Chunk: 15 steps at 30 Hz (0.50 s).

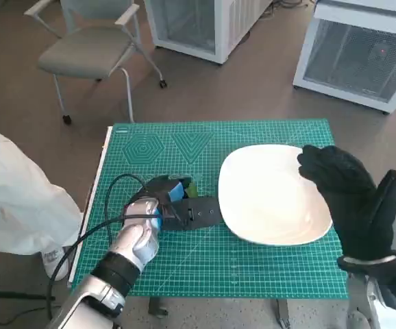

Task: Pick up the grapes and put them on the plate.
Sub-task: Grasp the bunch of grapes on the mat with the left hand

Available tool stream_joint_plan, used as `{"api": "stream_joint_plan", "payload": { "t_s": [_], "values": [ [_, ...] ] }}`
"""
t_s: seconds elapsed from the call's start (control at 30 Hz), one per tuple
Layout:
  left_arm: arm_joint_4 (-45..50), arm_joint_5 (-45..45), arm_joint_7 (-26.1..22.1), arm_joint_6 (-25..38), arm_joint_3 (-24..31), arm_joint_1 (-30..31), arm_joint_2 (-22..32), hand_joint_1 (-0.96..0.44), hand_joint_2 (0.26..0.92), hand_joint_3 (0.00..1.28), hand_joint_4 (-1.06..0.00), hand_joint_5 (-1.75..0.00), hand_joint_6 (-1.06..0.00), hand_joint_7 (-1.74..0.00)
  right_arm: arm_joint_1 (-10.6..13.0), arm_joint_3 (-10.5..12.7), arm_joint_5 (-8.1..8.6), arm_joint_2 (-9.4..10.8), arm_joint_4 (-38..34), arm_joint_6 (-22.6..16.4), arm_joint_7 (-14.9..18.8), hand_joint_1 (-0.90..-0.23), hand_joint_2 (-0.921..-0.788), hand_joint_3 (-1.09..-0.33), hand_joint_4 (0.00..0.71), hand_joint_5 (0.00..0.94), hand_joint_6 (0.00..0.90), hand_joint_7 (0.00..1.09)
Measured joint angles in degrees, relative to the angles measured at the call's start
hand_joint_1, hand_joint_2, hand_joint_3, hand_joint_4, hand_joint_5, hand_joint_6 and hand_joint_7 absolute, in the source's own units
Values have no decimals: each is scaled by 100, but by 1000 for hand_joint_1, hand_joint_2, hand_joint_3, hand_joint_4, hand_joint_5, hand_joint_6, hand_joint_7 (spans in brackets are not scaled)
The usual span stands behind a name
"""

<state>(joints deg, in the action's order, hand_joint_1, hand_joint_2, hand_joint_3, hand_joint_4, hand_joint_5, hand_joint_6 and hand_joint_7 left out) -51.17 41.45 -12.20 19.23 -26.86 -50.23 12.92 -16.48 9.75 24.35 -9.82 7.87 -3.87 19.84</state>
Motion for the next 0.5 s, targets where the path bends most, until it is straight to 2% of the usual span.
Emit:
{"api": "stream_joint_plan", "payload": {
  "t_s": [0.07, 0.13, 0.17, 0.27, 0.3, 0.37, 0.5],
  "values": [
    [-193, -9, 200, -111, -8, -70, -14, 261, 820, 331, -367, -1261, -534, -45, 0, 0, 0, 0, 2, 0, 0, -361, -921, -595, 400, 815, 226, 984],
    [-382, 6, 448, -235, -34, -130, -18, 306, 749, 537, -411, -1445, -614, -141, 0, 0, 0, 0, 7, 0, 0, -361, -921, -595, 400, 815, 221, 982],
    [-460, 21, 567, -295, -57, -149, -13, 278, 752, 548, -424, -1475, -617, -310, 1, -1, 0, -1, 10, 0, 0, -361, -921, -595, 400, 815, 219, 982],
    [-610, 72, 834, -481, -149, -170, 10, 110, 840, 395, -439, -1445, -517, -975, 2, 0, 1, -3, 19, 0, 0, -361, -921, -595, 398, 815, 214, 981],
    [-631, 85, 890, -538, -177, -170, 18, 78, 858, 363, -441, -1437, -497, -1097, 3, 1, 1, -5, 21, 0, 1, -361, -921, -595, 398, 815, 213, 981],
    [-644, 97, 950, -634, -214, -169, 35, 40, 884, 323, -436, -1434, -465, -1248, 5, 1, 1, -10, 22, 0, 1, -361, -921, -595, 397, 815, 211, 982],
    [-643, 63, 947, -749, -222, -164, 66, 12, 910, 290, -421, -1441, -430, -1368, 6, 1, 1, -18, 22, -3, 3, -360, -921, -595, 397, 816, 205, 982]
  ]
}}
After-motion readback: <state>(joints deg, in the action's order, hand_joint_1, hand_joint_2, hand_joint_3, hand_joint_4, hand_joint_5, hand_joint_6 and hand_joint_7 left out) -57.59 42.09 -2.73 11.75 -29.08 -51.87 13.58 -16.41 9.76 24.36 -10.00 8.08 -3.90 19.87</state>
